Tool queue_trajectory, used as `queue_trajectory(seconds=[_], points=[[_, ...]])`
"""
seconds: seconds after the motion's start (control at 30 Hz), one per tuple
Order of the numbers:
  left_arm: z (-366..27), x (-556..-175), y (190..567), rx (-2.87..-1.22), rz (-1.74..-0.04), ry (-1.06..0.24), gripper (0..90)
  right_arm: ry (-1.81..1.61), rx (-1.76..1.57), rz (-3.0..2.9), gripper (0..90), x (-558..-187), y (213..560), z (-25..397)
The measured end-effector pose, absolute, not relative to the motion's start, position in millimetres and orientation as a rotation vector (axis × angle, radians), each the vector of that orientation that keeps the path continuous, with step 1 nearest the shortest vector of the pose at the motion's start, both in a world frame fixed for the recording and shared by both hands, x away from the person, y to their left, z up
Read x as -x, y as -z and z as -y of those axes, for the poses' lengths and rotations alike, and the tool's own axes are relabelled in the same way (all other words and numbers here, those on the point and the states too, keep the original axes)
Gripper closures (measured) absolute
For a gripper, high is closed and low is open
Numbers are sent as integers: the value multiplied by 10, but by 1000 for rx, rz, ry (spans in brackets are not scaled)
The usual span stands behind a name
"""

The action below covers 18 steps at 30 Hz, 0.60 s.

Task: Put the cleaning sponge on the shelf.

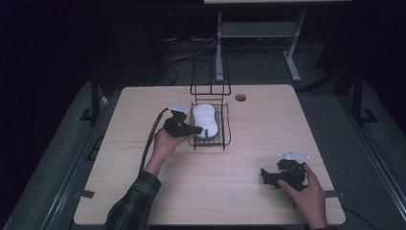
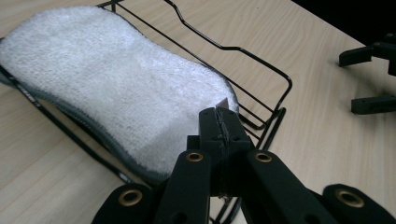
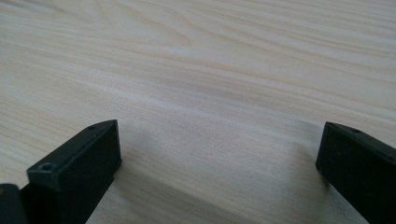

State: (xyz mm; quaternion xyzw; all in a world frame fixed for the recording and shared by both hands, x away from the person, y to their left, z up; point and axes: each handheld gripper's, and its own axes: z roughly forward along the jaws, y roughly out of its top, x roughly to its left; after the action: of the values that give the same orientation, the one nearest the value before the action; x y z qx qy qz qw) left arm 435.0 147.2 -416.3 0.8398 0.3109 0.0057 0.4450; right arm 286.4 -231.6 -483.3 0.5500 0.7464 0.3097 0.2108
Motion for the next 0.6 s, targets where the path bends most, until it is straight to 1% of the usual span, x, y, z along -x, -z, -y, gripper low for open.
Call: queue_trajectory(seconds=[0.1,0.13,0.17,0.23,0.27,0.33,0.37,0.43,0.53,0.6], points=[[-1529,-4316,4101,-2086,-771,-25,831,-861,-1528,-2075,0,-2865,4833,2316],[-1547,-4302,4085,-2091,-769,-35,802,-861,-1529,-2074,0,-2864,4833,2315],[-1565,-4284,4070,-2096,-770,-44,743,-861,-1529,-2074,0,-2864,4833,2315],[-1599,-4254,4055,-2100,-774,-60,689,-861,-1525,-2075,0,-2866,4834,2317],[-1628,-4221,4048,-2106,-785,-71,689,-861,-1526,-2075,0,-2866,4834,2317],[-1667,-4175,4044,-2123,-792,-94,630,-861,-1529,-2074,0,-2864,4833,2316],[-1681,-4157,4044,-2131,-796,-103,583,-861,-1528,-2075,0,-2865,4833,2316],[-1727,-4101,4039,-2142,-801,-129,570,-861,-1527,-2075,0,-2865,4833,2317],[-1824,-3988,4041,-2144,-809,-176,504,-861,-1527,-2075,0,-2865,4833,2316],[-1861,-3941,4045,-2142,-818,-196,488,-861,-1528,-2075,0,-2864,4833,2316]])
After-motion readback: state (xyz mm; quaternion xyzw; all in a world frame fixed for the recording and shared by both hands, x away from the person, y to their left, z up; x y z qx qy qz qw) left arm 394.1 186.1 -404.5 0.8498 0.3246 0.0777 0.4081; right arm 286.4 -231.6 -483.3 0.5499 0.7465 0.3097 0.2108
